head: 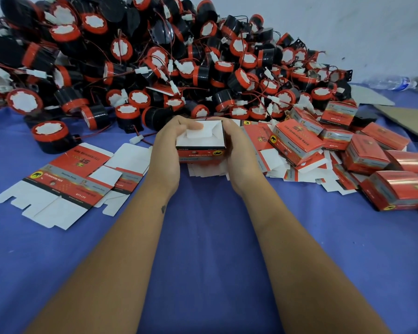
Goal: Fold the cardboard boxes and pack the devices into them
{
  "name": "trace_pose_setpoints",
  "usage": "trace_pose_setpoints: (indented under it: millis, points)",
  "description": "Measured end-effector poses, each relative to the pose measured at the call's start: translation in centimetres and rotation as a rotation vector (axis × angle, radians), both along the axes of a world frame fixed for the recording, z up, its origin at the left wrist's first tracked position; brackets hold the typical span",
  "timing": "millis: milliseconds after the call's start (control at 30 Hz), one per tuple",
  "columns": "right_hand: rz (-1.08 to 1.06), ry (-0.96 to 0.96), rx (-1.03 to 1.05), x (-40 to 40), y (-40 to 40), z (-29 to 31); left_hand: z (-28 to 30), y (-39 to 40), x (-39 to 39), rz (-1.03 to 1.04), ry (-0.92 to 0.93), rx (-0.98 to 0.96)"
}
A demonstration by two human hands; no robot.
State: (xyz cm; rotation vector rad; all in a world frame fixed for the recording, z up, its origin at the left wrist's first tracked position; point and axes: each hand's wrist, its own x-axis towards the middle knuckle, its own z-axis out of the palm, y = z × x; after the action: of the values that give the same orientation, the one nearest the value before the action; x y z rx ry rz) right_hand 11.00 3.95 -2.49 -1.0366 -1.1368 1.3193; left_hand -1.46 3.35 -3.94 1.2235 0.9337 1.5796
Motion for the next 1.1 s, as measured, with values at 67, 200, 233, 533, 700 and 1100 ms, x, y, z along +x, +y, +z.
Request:
trace_pose_setpoints:
  millis: [67,200,233,533,700,1100]
  points:
    - [0.025,-0.018,0.021,0.0,-0.1,-0.1,0.0,-0.1,0.2,0.033,0.068,0.018]
    - [-0.019,-0.139,0.12,0.1,-0.3,-0.3,0.1,0.0,0.3,0.082,0.085,0.059]
    - [-0.029,-0.152,0.136,0.1,-0.3,-0.3,0.0,0.0,0.3,0.092,0.099,0.07]
    - [-0.022,-0.16,0.172,-0.1,-0.7,0.2,0.0,0.1,0.5,0.108,0.0,-0.055]
    - [-0.061,-0.167,0.221,-0.6,-0.5,0.3,0.5,-0.7,0.6,0.282,0.285,0.271]
    - [-0.19,0.019,0.459,0.4,-0.6,0.5,-0.5,0.1,1.9,-0.065,-0.03,-0.128]
